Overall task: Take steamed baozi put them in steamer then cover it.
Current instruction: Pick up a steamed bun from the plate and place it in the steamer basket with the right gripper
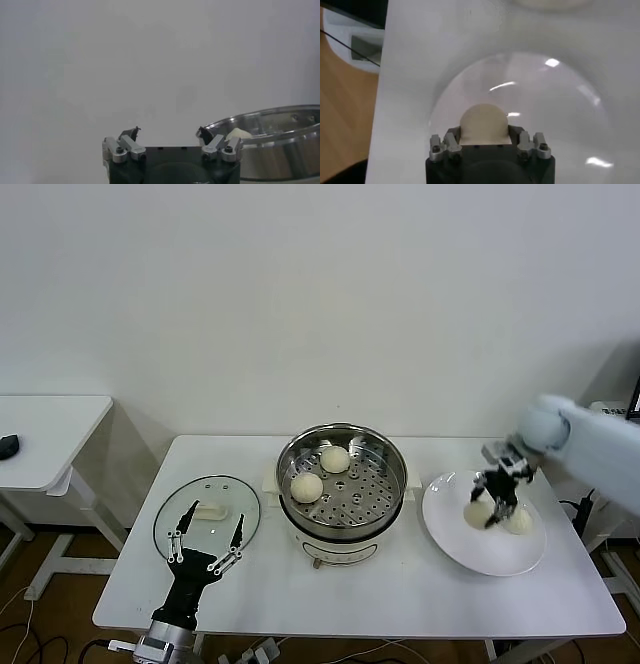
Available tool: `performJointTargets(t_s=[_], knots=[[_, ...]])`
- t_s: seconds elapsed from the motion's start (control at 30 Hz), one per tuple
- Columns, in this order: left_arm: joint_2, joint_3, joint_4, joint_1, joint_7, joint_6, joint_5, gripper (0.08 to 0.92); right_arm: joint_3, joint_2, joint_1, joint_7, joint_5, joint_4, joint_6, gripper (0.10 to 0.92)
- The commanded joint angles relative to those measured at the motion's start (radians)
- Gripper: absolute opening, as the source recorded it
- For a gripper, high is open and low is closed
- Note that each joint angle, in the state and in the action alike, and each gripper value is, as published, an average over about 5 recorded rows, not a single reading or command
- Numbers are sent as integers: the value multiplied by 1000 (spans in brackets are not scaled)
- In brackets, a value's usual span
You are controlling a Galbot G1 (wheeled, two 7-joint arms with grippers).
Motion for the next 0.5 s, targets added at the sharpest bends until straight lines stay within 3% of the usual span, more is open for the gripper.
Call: performJointTargets(t_s=[0.03, 0.23, 0.5], knots=[[5, 3, -5, 3, 0, -4, -2, 823, -115, 103, 356, -54, 40, 112, 159, 662], [13, 4, -9, 3, 0, -9, -5, 823, -131, 217, 458, -18, -20, 250, 341, 662], [11, 16, -12, 0, 0, -6, -6, 823, -111, 304, 369, 89, -177, 383, 489, 648]])
